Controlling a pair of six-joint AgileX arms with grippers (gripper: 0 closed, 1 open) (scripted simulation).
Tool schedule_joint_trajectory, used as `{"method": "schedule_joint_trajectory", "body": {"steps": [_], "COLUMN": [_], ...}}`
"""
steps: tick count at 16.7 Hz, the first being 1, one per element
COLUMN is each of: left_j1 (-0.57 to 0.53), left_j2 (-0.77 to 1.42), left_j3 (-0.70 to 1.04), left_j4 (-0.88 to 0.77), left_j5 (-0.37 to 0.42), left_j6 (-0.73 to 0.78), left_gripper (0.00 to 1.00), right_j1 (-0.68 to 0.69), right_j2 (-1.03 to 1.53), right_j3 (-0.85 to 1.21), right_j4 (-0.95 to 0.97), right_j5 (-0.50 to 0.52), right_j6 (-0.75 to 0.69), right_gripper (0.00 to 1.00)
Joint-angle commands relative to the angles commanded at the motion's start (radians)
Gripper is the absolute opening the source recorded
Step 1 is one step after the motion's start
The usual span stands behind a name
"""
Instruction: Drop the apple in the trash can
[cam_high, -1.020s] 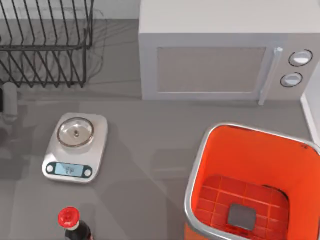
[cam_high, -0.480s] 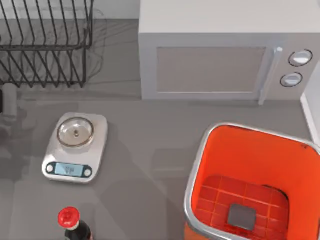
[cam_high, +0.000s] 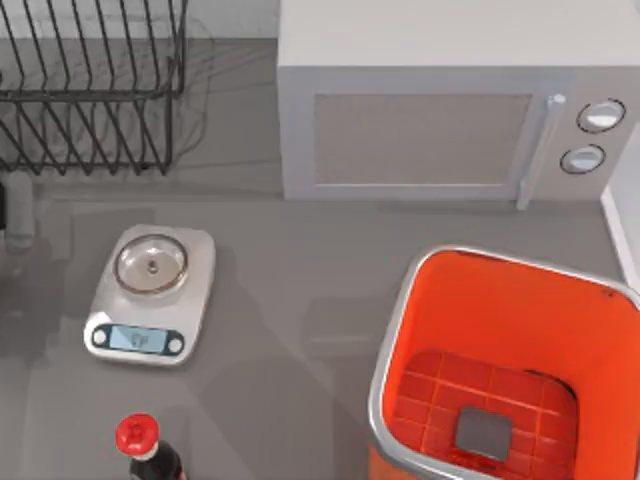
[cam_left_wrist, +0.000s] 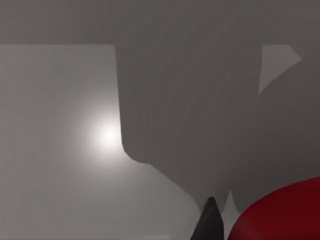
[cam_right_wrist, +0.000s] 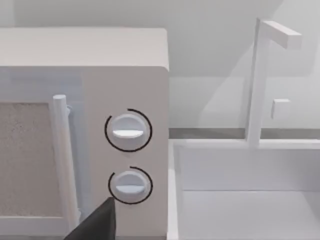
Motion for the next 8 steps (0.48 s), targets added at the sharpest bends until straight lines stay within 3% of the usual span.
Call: {"method": "schedule_joint_trajectory", "body": {"steps": [8], "left_j1": [0.000], "left_j2": [0.000], "left_j3": [0.000], "left_j4": [0.000], "left_j5": [0.000], "left_j6": [0.000], "left_gripper": [0.00], "right_j1": [0.000], "right_j2": [0.000], "right_j3": [0.000], "right_j4": [0.000], "right_j5": [0.000], "right_j6": [0.000], "right_gripper": [1.00]}}
